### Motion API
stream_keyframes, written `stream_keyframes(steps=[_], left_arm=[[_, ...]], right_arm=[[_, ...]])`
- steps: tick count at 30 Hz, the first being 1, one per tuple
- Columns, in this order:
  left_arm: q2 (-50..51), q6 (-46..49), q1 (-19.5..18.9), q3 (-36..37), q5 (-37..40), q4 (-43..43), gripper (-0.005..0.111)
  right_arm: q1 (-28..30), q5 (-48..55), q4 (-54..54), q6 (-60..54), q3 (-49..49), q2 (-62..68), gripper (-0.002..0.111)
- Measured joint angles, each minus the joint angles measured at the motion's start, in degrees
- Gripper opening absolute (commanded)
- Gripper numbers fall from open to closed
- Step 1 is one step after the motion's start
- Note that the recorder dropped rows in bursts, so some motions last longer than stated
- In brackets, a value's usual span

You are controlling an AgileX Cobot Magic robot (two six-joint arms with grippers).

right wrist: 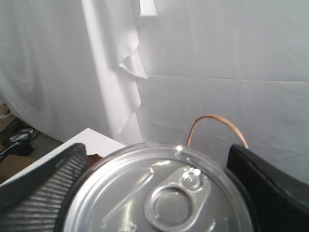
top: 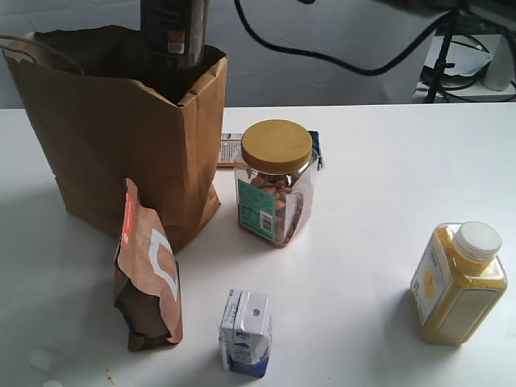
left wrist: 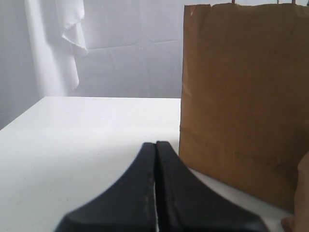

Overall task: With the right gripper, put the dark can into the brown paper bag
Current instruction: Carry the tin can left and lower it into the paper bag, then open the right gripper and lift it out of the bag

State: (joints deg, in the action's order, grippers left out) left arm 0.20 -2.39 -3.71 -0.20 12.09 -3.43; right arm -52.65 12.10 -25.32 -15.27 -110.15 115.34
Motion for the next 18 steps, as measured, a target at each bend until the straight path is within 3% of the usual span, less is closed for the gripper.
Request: stream_keyframes(steps=[7, 10, 15, 18], left_arm=[[0.00, 0.00, 0.00, 0.00, 0.00, 0.00, 0.000], [0.00, 0.00, 0.00, 0.00, 0.00, 0.00, 0.000], [0.00, 0.00, 0.00, 0.00, 0.00, 0.00, 0.000], [0.00, 0.00, 0.00, 0.00, 0.00, 0.00, 0.000]], right_arm=[[-2.03, -0.23, -0.12, -0.68, 0.00, 4.79, 0.005], [-2.16, -0.23, -0.35, -0.68, 0.00, 6.46, 0.026], [-2.16, -0.23, -0.85, -0.68, 0.00, 7.24, 0.079], [-2.16, -1.15, -1.41, -0.68, -0.12, 7.24, 0.095]])
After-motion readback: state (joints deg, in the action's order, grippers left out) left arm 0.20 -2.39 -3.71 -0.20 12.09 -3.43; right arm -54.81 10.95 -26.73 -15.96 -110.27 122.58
